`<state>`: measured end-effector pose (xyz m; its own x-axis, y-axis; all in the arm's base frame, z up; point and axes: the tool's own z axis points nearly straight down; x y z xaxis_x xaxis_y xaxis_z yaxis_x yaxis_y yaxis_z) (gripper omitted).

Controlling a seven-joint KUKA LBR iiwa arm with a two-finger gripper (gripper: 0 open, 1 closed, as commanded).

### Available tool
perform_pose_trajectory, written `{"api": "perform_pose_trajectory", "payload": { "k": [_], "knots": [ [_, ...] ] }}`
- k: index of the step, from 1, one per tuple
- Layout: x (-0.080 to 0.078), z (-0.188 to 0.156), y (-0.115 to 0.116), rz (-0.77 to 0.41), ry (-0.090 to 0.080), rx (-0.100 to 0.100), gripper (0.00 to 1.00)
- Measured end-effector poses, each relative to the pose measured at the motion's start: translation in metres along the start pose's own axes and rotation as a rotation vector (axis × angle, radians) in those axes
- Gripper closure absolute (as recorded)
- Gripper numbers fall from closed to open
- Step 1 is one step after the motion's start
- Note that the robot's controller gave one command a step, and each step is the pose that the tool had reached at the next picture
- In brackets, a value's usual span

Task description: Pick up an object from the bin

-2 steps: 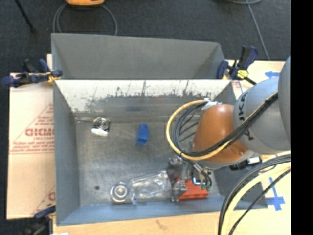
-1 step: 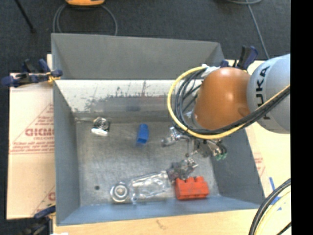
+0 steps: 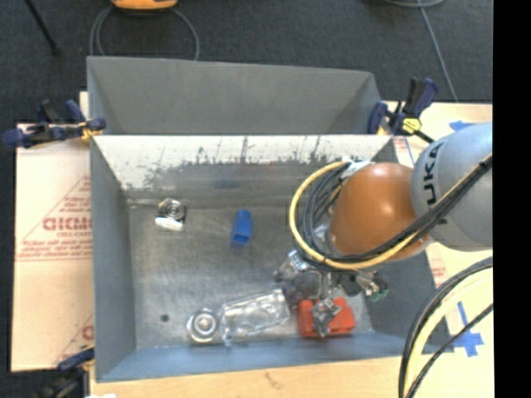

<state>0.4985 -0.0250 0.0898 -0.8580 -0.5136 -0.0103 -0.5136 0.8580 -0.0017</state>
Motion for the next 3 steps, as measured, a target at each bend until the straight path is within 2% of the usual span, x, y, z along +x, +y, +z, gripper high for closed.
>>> {"api": "perform_pose_trajectory", "payload": {
  "k": [1, 2, 3],
  "knots": [
    [0.024, -0.022, -0.027, 0.131, 0.006, 0.001, 0.00],
    [0.031, 0.005, -0.036, -0.118, -0.002, -0.001, 0.00],
    [0.034, 0.005, -0.036, -0.118, 0.007, -0.002, 1.00]
  ]
}}
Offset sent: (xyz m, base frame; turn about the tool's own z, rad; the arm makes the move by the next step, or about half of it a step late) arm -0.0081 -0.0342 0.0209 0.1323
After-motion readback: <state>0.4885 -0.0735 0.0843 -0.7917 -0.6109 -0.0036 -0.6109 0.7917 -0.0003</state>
